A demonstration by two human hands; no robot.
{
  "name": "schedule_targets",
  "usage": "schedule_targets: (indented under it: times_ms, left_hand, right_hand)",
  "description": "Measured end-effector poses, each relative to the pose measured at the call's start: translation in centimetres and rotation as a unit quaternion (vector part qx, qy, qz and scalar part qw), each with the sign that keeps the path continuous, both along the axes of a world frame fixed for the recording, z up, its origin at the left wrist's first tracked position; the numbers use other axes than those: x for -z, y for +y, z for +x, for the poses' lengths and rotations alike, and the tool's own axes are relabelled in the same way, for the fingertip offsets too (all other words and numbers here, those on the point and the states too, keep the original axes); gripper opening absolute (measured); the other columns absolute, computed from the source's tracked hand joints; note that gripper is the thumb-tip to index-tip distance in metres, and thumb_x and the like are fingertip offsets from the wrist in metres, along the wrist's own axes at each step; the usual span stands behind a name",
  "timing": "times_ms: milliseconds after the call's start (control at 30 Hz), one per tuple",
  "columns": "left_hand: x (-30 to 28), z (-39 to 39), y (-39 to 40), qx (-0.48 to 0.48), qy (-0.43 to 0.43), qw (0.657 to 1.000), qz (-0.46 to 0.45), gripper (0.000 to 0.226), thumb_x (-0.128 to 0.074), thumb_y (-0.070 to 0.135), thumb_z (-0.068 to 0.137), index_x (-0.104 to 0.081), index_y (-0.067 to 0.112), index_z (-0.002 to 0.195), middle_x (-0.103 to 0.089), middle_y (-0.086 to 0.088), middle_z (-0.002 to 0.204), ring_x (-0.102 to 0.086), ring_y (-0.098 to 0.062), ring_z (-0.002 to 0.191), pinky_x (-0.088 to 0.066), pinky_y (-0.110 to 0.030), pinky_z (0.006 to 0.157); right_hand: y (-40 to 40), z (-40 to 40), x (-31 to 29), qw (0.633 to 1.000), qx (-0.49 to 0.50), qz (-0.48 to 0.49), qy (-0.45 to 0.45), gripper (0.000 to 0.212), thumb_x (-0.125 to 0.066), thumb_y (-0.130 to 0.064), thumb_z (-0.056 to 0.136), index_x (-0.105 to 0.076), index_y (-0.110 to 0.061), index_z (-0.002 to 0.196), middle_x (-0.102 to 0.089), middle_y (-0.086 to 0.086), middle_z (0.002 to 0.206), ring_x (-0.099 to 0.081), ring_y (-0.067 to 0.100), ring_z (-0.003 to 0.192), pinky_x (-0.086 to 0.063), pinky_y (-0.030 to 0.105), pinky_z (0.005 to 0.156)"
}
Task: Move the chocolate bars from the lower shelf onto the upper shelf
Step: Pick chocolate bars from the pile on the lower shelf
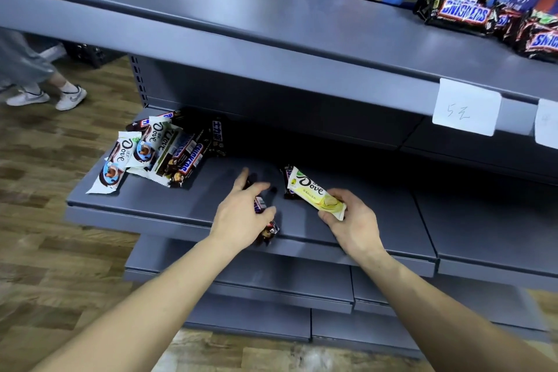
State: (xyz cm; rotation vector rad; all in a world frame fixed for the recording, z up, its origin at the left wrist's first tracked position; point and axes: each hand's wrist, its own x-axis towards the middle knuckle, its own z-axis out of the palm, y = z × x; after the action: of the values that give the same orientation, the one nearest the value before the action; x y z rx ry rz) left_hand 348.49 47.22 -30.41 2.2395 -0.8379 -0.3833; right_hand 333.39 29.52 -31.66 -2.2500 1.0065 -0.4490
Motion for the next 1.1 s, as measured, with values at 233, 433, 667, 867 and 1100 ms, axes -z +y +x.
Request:
schedule_targets:
  times_ms: [233, 433, 667, 867, 1100]
  left_hand:
    - [-0.3, 0.8, 0.0, 0.121, 0.04, 0.989, 0.076, 0.051, -0.053, 0.007, 0.09, -0.045, 0.009, 0.14, -0.006, 0.005, 0.161, -0.06, -0.018, 0.108, -0.051, -0.023, 0.083]
    - [-1.0, 0.4, 0.1, 0.168, -0.147, 0.966, 0.133, 0.041, -0.066, 0.022, 0.082, -0.06, 0.024, 0.122, -0.053, 0.008, 0.121, -0.057, -0.016, 0.101, -0.05, -0.03, 0.082]
    - [-0.5, -1.9, 1.2, 0.12, -0.28, 0.946, 0.106, 0.025, -0.068, 0.041, 0.082, -0.067, 0.033, 0.105, -0.059, 0.012, 0.1, -0.044, -0.012, 0.093, -0.037, -0.026, 0.075]
    - [-1.2, -5.2, 2.4, 0.102, -0.314, 0.942, 0.053, 0.023, -0.072, 0.038, 0.077, -0.071, 0.032, 0.099, -0.061, 0.009, 0.093, -0.059, -0.017, 0.081, -0.041, -0.034, 0.095]
    - [-3.4, -13.0, 3.3, 0.13, -0.312, 0.94, 0.039, 0.034, -0.068, 0.035, 0.08, -0.068, 0.028, 0.114, -0.059, 0.012, 0.101, -0.058, -0.013, 0.086, -0.042, -0.028, 0.078]
  right_hand:
    - [-0.2, -1.3, 0.1, 1.0, 0.017, 0.001, 0.001, 0.043, -0.075, -0.03, 0.083, -0.059, -0.036, 0.122, -0.064, -0.019, 0.112, -0.06, 0.008, 0.102, -0.052, 0.032, 0.087]
    - [0.2, -2.6, 0.2, 1.0, 0.02, -0.001, 0.005, 0.043, -0.075, -0.03, 0.082, -0.058, -0.039, 0.12, -0.063, -0.02, 0.113, -0.059, 0.007, 0.102, -0.053, 0.034, 0.089]
    - [0.3, -4.5, -1.1, 0.998, -0.016, -0.049, 0.032, 0.048, -0.074, -0.029, 0.083, -0.057, -0.039, 0.127, -0.059, -0.016, 0.122, -0.05, 0.004, 0.113, -0.045, 0.029, 0.099]
    - [0.6, -7.7, -2.8, 0.997, -0.039, -0.067, 0.016, 0.048, -0.074, -0.028, 0.083, -0.058, -0.039, 0.126, -0.059, -0.02, 0.121, -0.045, -0.001, 0.114, -0.043, 0.029, 0.1]
    - [1.1, -15.8, -5.3, 0.994, -0.062, -0.095, 0.0, 0.048, -0.073, -0.029, 0.084, -0.058, -0.037, 0.129, -0.058, -0.023, 0.123, -0.042, -0.003, 0.119, -0.041, 0.026, 0.1]
